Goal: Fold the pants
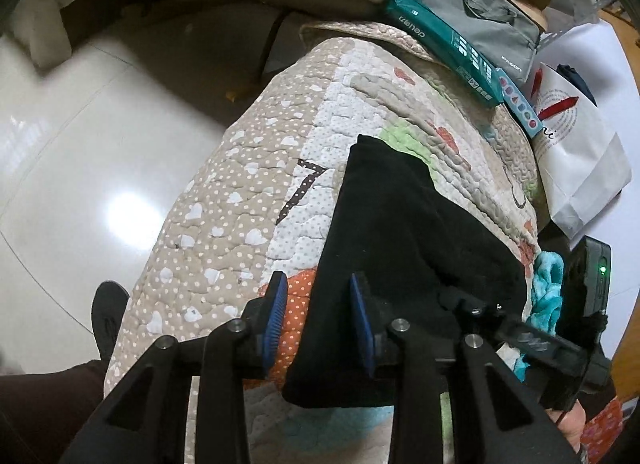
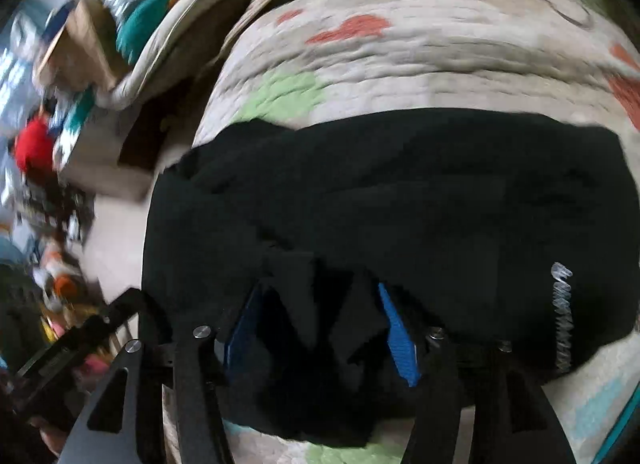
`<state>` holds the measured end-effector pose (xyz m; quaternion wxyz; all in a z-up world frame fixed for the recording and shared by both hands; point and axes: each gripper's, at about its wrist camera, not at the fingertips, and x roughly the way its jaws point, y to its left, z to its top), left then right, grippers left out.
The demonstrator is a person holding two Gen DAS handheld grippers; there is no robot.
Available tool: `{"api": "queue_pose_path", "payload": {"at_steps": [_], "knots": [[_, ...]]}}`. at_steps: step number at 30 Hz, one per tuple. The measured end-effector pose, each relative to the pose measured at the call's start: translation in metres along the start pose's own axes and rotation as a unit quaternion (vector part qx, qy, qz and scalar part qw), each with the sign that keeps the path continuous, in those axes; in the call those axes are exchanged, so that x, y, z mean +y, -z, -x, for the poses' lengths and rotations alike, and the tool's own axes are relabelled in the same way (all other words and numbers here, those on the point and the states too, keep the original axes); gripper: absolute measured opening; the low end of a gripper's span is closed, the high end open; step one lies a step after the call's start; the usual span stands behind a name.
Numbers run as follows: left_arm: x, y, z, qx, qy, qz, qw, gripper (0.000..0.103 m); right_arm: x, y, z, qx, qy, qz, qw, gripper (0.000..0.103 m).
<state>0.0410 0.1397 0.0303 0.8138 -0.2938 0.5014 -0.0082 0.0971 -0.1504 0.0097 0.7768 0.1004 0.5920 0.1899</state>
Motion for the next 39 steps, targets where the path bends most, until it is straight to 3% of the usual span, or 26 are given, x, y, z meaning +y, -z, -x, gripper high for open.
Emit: {"api": "queue_pose_path", "payload": {"at_steps": [1, 8, 11, 13, 16, 18, 21, 25, 29, 31, 33, 36, 39], "knots": [[0.001, 0.000, 0.001, 0.000, 0.002, 0.003, 1.0000, 0.031, 0.007, -0.001, -0.001, 0.005, 0.019, 0.019, 1.000, 0.026], [0.004, -0.002, 0.002, -0.005, 0.003, 0.007, 1.0000, 0.031, 0.022, -0.027, 0.021, -0.037, 0.044, 0.050, 0.997, 0.022], [0.004, -0.002, 0.000, -0.005, -0.003, 0.003, 1.0000, 0.031, 0.022, -0.025, 0.012, -0.024, 0.071, 0.062, 0.995, 0.032], [0.004, -0.002, 0.000, -0.005, -0.005, 0.004, 1.0000, 0.031, 0.014, -0.018, 0.013, -0.025, 0.092, 0.060, 0.994, 0.050], [0.004, -0.003, 0.000, -0.008, -0.004, 0.000, 1.0000, 0.031, -0.014, 0.004, 0.050, -0.083, 0.060, 0.004, 0.995, 0.063], [-0.001, -0.003, 0.002, -0.016, -0.001, -0.014, 0.9998, 0.031, -0.033, 0.021, 0.075, -0.117, 0.048, -0.036, 0.991, 0.064], [-0.017, -0.001, 0.005, -0.032, 0.000, -0.060, 0.9977, 0.032, -0.065, 0.057, 0.105, -0.162, 0.080, -0.076, 0.981, 0.064], [-0.037, 0.007, 0.004, -0.052, -0.011, -0.113, 0.9923, 0.033, -0.088, 0.084, 0.105, -0.175, 0.031, -0.119, 0.977, 0.064], [-0.041, 0.010, 0.001, -0.054, -0.014, -0.118, 0.9915, 0.033, -0.077, 0.078, 0.094, -0.163, 0.028, -0.083, 0.983, 0.064], [-0.039, 0.008, -0.001, -0.053, -0.018, -0.114, 0.9920, 0.033, -0.069, 0.071, 0.091, -0.146, 0.030, -0.058, 0.987, 0.074], [-0.036, 0.007, -0.003, -0.048, -0.017, -0.107, 0.9930, 0.033, -0.073, 0.072, 0.093, -0.137, 0.001, -0.065, 0.989, 0.074], [-0.029, 0.011, -0.004, -0.032, 0.004, -0.086, 0.9958, 0.033, -0.073, 0.071, 0.111, -0.174, -0.058, -0.085, 0.979, 0.075], [-0.023, 0.023, -0.003, -0.012, 0.032, -0.059, 0.9977, 0.033, -0.039, 0.040, 0.109, -0.155, -0.038, -0.024, 0.987, 0.074]]}}
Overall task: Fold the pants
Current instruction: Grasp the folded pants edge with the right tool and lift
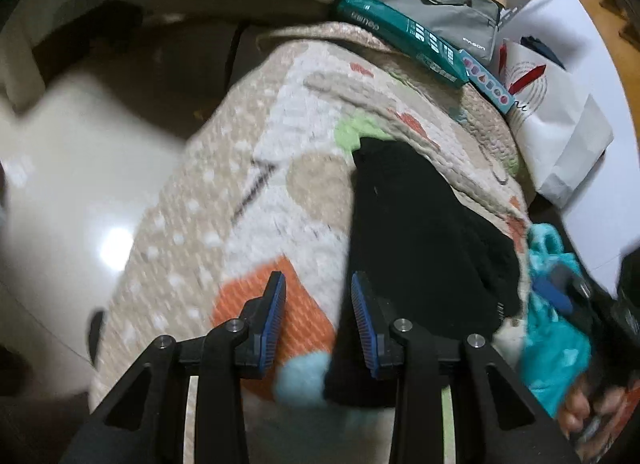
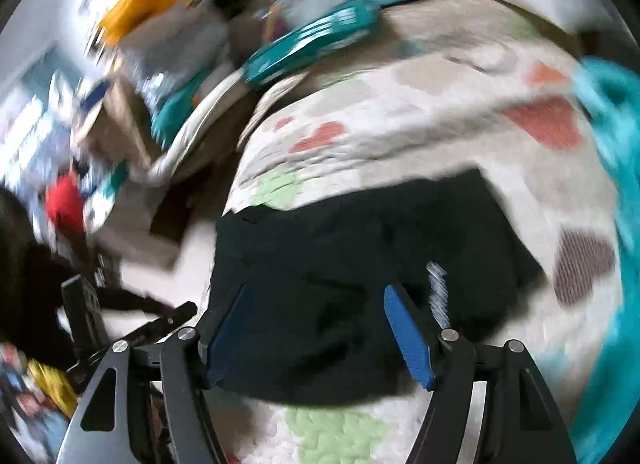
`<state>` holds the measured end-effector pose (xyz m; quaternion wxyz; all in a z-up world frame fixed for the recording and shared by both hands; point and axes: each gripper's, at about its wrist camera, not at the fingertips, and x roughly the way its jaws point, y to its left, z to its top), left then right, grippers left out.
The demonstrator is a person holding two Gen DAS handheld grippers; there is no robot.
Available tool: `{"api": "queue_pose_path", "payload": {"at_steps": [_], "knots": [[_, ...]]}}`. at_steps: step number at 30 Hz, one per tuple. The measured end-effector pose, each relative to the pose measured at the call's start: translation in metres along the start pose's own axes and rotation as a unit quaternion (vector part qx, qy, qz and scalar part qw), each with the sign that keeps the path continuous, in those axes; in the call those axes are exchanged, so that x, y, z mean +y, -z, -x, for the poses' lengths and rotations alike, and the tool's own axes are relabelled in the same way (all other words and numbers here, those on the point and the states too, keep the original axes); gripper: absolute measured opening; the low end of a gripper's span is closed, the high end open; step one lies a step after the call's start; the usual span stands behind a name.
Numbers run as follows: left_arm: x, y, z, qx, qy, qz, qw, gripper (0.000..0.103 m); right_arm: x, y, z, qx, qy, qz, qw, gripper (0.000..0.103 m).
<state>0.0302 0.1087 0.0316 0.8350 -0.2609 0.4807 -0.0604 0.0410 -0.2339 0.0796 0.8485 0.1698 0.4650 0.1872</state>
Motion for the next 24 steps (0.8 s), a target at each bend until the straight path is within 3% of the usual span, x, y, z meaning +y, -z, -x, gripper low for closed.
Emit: {"api": "queue_pose_path", "payload": {"at_steps": [3, 6, 9, 13, 14, 15, 16, 18, 24], "knots": [[0.001, 0.006, 0.002, 0.010, 0.013, 0.010, 0.9998, 0.033, 0.049, -0.028, -0.043, 0.053, -0.001, 0.093, 0.994, 0.074], [0.007, 0.001, 0.008, 0.007, 0.014, 0.025, 0.9996, 0.033, 0.086, -0.047, -0.101, 0.110, 0.022, 0.174, 0.978, 0.074], [0.019, -0.007, 0.011, 0.010, 0.026, 0.057, 0.9980, 0.036, 0.093, -0.048, -0.135, 0.134, 0.066, 0.221, 0.964, 0.074], [0.031, -0.012, 0.011, 0.019, 0.036, 0.093, 0.9949, 0.037, 0.100, -0.045, -0.154, 0.160, 0.045, 0.247, 0.955, 0.073], [0.033, -0.012, 0.011, 0.022, 0.033, 0.097, 0.9945, 0.037, 0.104, -0.044, -0.158, 0.174, 0.034, 0.245, 0.953, 0.065], [0.035, -0.011, 0.010, 0.024, 0.032, 0.102, 0.9940, 0.037, 0.107, -0.043, -0.163, 0.195, 0.020, 0.237, 0.951, 0.030], [0.038, -0.011, 0.009, 0.028, 0.031, 0.108, 0.9933, 0.037, 0.112, -0.042, -0.167, 0.211, 0.016, 0.234, 0.949, 0.019], [0.045, -0.010, 0.007, 0.033, 0.026, 0.126, 0.9912, 0.037, 0.124, -0.041, -0.168, 0.220, 0.013, 0.238, 0.946, 0.017], [0.059, -0.016, 0.014, 0.018, 0.011, 0.154, 0.9878, 0.037, 0.157, -0.057, -0.181, 0.220, -0.021, 0.206, 0.953, 0.014]]}}
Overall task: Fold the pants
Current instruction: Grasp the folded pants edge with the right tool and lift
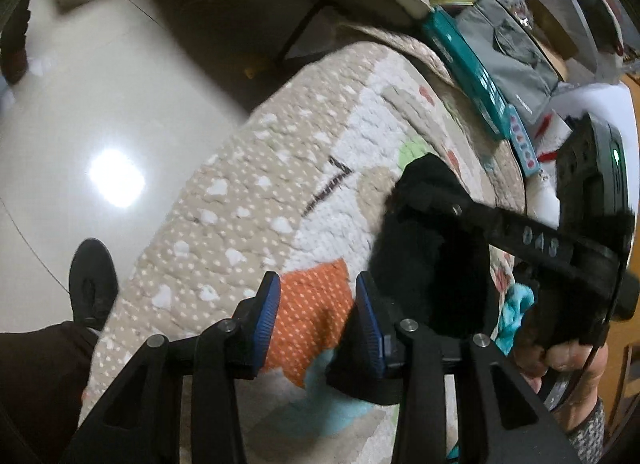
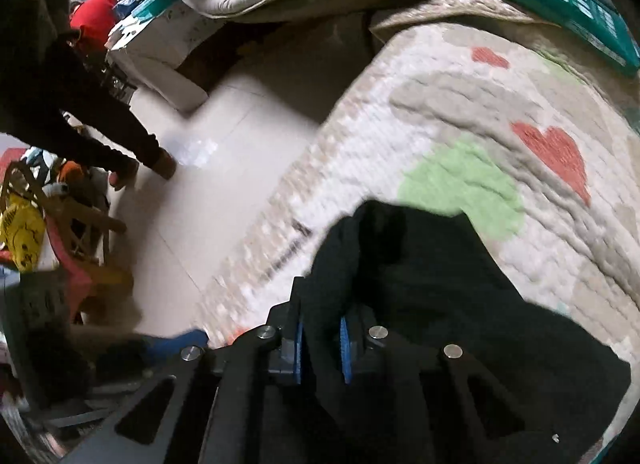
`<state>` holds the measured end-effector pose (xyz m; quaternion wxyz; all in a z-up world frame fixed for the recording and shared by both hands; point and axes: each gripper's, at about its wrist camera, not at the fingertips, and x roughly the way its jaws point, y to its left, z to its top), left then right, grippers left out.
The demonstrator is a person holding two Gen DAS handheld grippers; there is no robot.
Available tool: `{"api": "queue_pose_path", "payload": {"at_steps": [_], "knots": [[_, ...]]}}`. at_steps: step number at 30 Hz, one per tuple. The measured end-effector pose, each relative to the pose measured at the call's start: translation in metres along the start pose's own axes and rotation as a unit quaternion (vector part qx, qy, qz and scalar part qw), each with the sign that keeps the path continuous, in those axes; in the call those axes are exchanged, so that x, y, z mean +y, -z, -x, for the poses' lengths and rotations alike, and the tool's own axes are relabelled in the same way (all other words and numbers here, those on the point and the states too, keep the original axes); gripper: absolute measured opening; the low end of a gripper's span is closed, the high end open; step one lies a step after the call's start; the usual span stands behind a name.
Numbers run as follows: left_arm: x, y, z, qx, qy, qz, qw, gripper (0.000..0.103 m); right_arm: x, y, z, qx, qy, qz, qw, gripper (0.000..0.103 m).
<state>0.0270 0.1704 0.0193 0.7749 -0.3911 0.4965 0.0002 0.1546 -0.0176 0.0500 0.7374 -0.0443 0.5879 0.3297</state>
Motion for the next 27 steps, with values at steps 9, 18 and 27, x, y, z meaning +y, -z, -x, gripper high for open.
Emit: {"api": "queue_pose_path", "payload": {"at_steps": [9, 18, 27], "knots": [[0.005, -0.005, -0.001, -0.007, -0.023, -0.003, 0.9997, 0.037, 0.018, -0.030, -0.031, 0.019, 0.026, -0.022, 0.999, 0.058], [0.001, -0.002, 0.001, -0.015, -0.028, -0.018, 0.9993, 0.037, -0.006, -0.003, 0.094, -0.138, 0.011, -0.080, 0.987, 0.073], [0.008, -0.011, 0.006, -0.036, -0.040, -0.008, 0.9985, 0.039, -0.048, 0.113, 0.039, -0.091, 0.013, -0.187, 0.978, 0.025]]}}
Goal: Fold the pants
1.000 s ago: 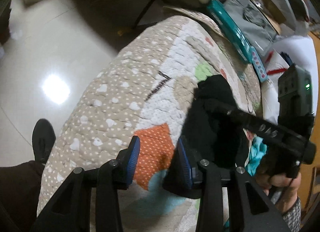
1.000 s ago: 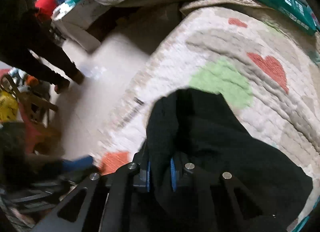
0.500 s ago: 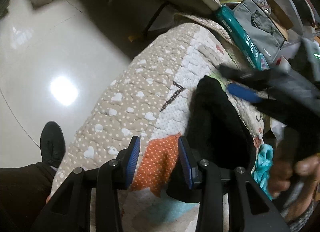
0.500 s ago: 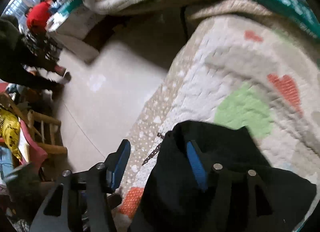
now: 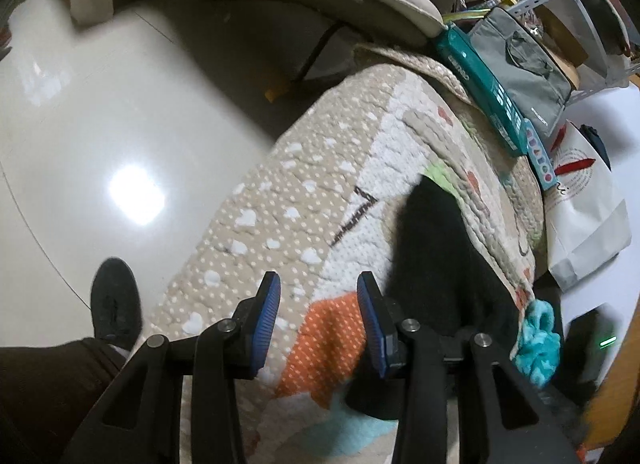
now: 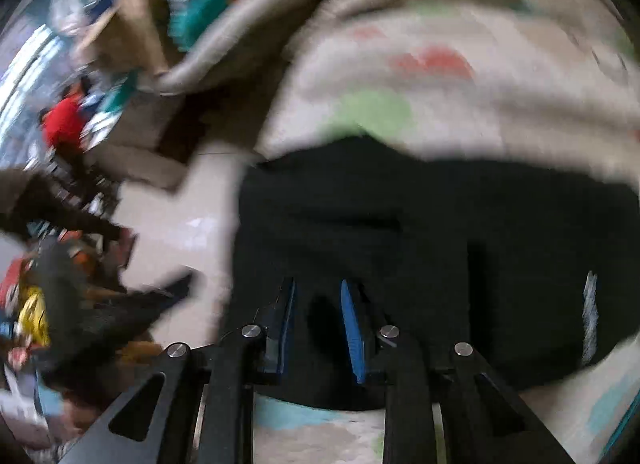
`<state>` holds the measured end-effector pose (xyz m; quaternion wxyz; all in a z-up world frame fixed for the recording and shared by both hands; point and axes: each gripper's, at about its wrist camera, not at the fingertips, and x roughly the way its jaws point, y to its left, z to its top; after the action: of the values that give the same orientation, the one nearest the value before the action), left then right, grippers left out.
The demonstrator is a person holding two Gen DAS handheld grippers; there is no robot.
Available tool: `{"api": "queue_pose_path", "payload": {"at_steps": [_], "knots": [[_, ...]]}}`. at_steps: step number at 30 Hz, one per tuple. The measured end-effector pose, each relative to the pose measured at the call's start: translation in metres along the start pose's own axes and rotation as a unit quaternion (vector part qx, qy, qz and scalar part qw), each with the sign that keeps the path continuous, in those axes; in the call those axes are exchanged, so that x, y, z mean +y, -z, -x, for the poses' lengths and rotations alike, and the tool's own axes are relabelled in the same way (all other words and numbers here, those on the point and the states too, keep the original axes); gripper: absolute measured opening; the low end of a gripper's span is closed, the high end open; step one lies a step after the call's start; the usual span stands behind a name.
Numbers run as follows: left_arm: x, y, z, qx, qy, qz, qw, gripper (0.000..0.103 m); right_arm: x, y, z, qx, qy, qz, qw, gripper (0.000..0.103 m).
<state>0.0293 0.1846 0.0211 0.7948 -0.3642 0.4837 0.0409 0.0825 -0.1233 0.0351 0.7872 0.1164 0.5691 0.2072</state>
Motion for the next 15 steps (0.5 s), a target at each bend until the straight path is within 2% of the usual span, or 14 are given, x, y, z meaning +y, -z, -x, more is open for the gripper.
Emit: {"api": "queue_pose_path", "payload": {"at_steps": [1, 3, 5, 6, 7, 9, 11, 12, 14, 15], "knots": [[0.000, -0.001, 0.001, -0.004, -0.001, -0.003, 1.0000, 0.039, -0.008, 0.005, -0.008, 0.006, 0.017, -0.017, 1.000, 0.026], [-0.001, -0.003, 0.002, -0.010, -0.002, -0.020, 0.9998, 0.039, -0.024, 0.015, 0.000, -0.014, -0.011, -0.053, 0.998, 0.027], [-0.011, -0.003, 0.001, -0.009, -0.009, -0.056, 0.9983, 0.039, -0.038, 0.025, 0.027, -0.046, -0.052, -0.085, 0.994, 0.035], [-0.020, -0.002, 0.003, -0.004, -0.013, -0.080, 0.9967, 0.039, -0.052, 0.035, 0.048, -0.082, -0.070, -0.107, 0.988, 0.048], [-0.030, -0.002, 0.004, 0.000, -0.011, -0.098, 0.9952, 0.039, -0.064, 0.042, 0.062, -0.104, -0.071, -0.123, 0.984, 0.062], [-0.059, 0.000, 0.011, 0.005, 0.008, -0.135, 0.9908, 0.039, -0.096, 0.062, 0.086, -0.154, -0.061, -0.165, 0.972, 0.069], [-0.104, 0.006, 0.014, 0.010, 0.018, -0.201, 0.9795, 0.046, -0.128, 0.077, 0.094, -0.171, -0.041, -0.202, 0.963, 0.069], [-0.133, 0.011, 0.013, 0.015, 0.013, -0.247, 0.9688, 0.052, -0.147, 0.085, 0.093, -0.173, -0.024, -0.228, 0.958, 0.070], [-0.192, 0.026, -0.001, 0.037, 0.007, -0.333, 0.9422, 0.054, -0.164, 0.094, 0.091, -0.180, -0.023, -0.257, 0.949, 0.070], [-0.222, 0.036, -0.013, 0.052, 0.015, -0.369, 0.9280, 0.055, -0.175, 0.097, 0.087, -0.182, -0.029, -0.276, 0.943, 0.070]]}}
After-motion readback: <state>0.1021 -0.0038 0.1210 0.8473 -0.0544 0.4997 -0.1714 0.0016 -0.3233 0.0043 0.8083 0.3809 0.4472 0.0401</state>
